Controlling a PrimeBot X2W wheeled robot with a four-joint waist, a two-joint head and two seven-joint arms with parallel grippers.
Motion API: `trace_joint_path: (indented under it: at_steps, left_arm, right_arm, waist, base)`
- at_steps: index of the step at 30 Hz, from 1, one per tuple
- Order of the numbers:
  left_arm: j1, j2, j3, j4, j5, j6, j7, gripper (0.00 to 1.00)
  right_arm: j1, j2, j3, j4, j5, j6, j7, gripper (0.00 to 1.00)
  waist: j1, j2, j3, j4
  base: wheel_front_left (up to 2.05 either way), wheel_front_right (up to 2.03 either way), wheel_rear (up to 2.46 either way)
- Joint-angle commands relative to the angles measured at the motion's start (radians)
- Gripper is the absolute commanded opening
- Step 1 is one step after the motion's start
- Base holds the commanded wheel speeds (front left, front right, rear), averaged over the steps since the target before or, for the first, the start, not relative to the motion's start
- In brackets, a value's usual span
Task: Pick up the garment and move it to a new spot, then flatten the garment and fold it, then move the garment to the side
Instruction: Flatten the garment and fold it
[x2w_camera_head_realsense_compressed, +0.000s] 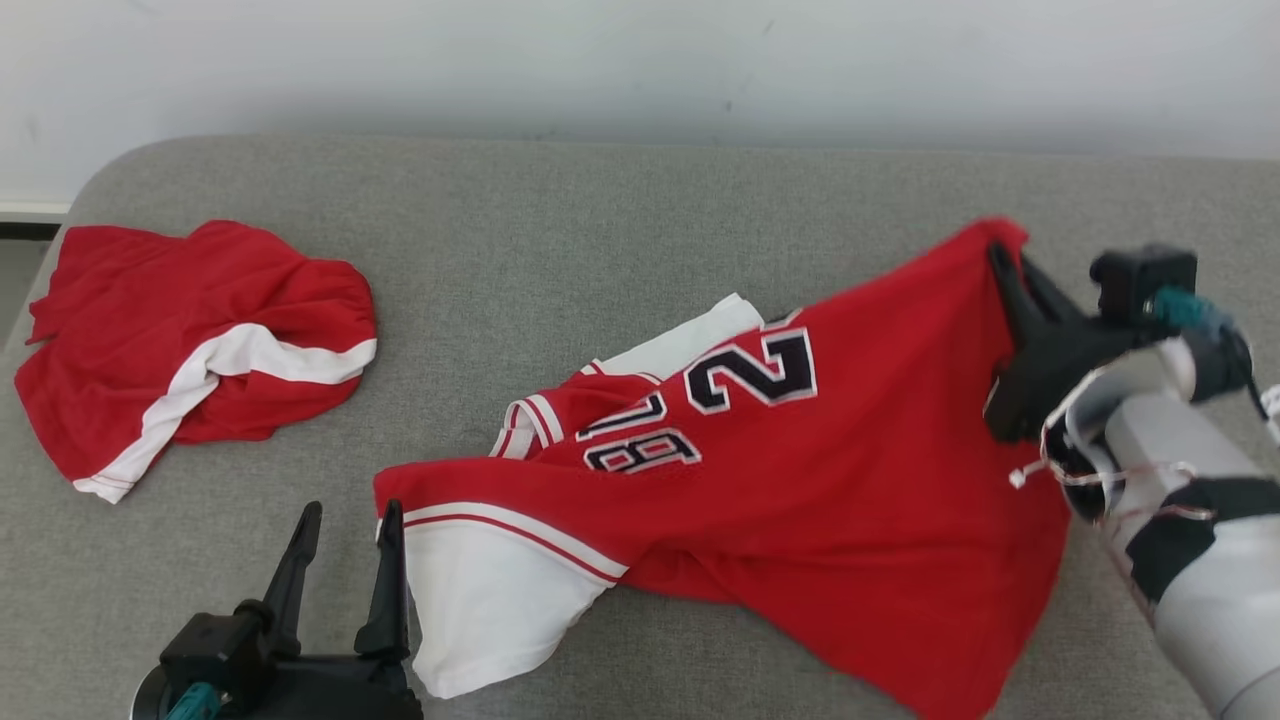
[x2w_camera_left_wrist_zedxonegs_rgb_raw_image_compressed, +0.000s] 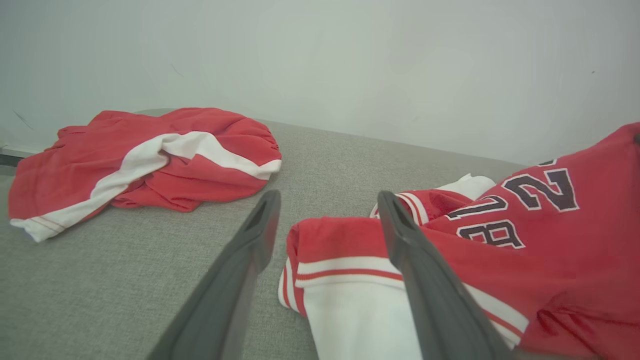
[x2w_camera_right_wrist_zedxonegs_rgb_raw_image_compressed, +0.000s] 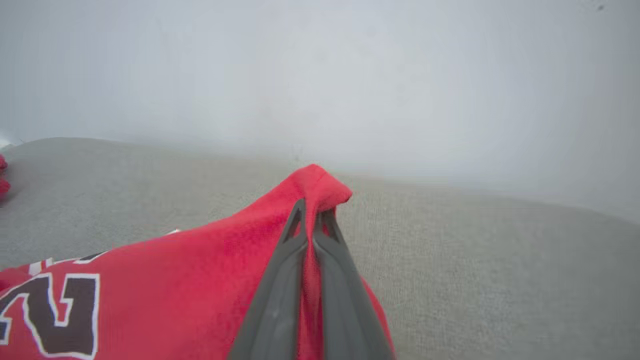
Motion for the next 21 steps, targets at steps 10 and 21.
trace_joint_path:
  at_steps: [10,21]
  left_arm:
    - [0.037,0.0,0.015,0.003,-0.006,0.001,-0.001,1.0]
    - [0.075,0.0,0.007,-0.011,-0.013,0.018,-0.001,1.0]
  right_arm:
    - [-0.099,-0.047,0.01,-0.134,-0.031,-0.002,-0.047,0.0]
    - [0.124,-0.033,0.008,-0.261,-0.053,-0.002,-0.047,0.0]
  waist:
    - [-0.0001,-0.0001,-0.04,-0.002]
    - [-0.0001,-0.0001,-0.074,-0.017]
  base:
    - [0.0,0.0,0.0]
    - [0.0,0.0,0.0]
